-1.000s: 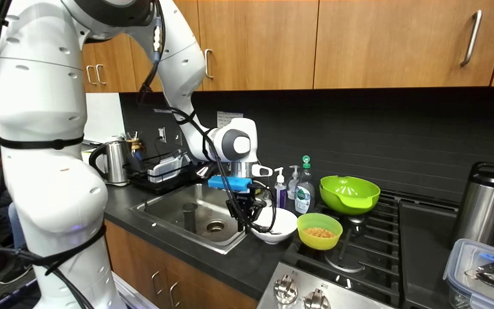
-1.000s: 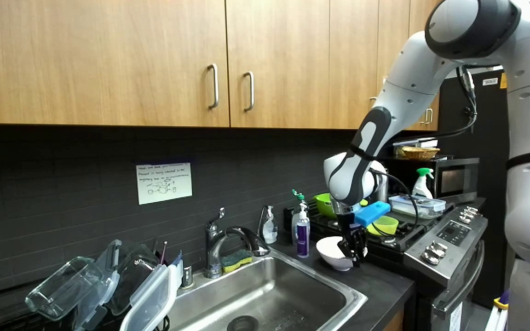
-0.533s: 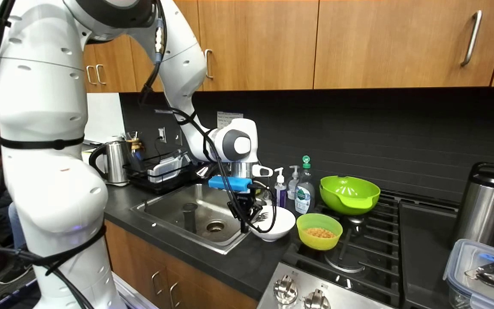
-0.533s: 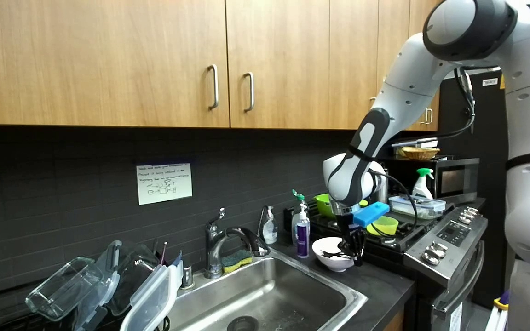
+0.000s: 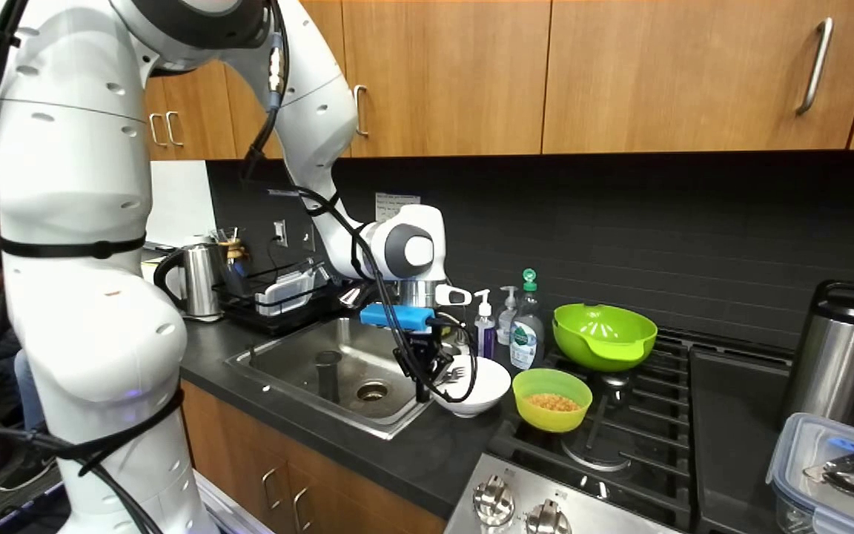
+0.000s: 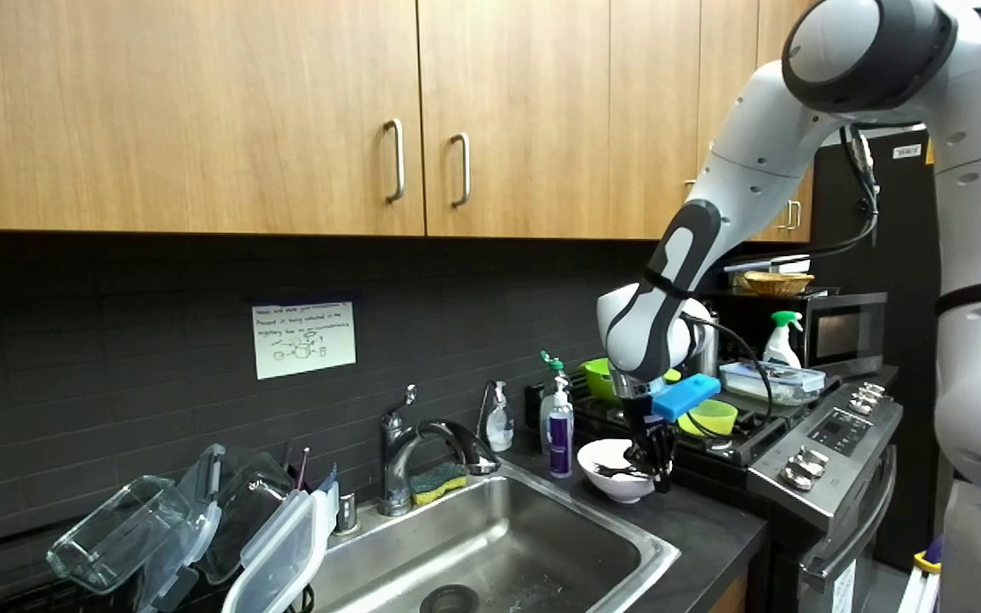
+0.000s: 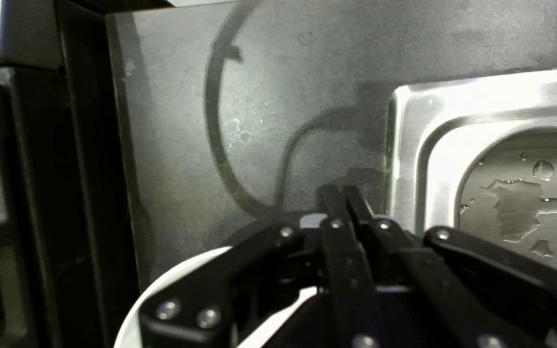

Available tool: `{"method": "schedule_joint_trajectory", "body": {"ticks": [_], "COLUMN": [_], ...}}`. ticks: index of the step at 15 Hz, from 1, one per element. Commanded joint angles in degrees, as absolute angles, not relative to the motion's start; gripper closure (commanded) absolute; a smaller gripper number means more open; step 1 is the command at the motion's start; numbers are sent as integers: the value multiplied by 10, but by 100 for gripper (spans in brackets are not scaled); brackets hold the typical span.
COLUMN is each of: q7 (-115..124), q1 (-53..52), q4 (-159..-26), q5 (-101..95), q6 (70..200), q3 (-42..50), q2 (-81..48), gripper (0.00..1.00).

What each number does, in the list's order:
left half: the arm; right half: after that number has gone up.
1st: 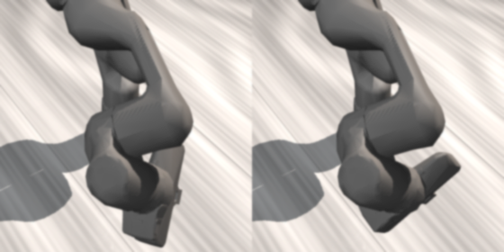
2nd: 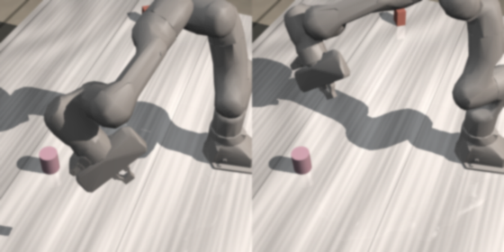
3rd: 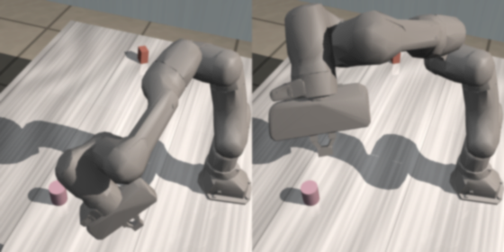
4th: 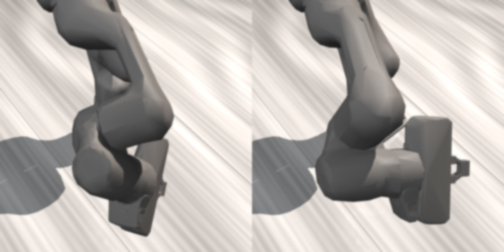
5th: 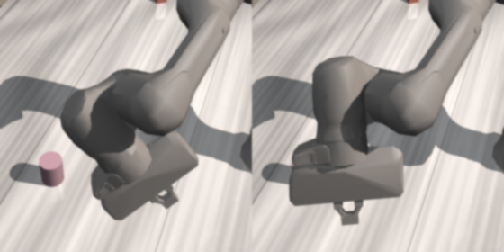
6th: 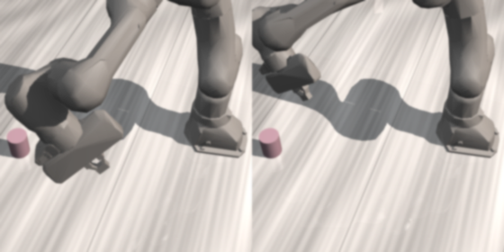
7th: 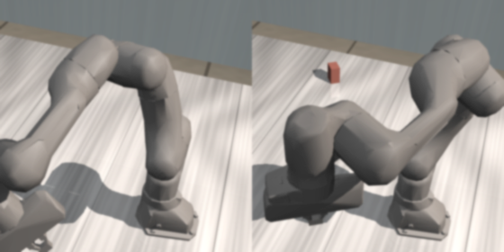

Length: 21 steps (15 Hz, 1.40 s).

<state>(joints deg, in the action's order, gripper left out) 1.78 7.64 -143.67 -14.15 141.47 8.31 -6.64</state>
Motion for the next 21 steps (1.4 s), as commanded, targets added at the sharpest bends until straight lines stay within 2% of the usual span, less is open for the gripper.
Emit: {"method": "schedule_joint_trajectory", "body": {"ticks": [1,2,21], "q7": [16,14,29], "q1": [77,77,97], "q4": [-1429,-1423,-1394], "q5": [-117,-105,-98], "q6": [1367,1356,1245], "q3": [85,84,97], "q2": [-30,-25,53], "gripper": [97,99,99]}}
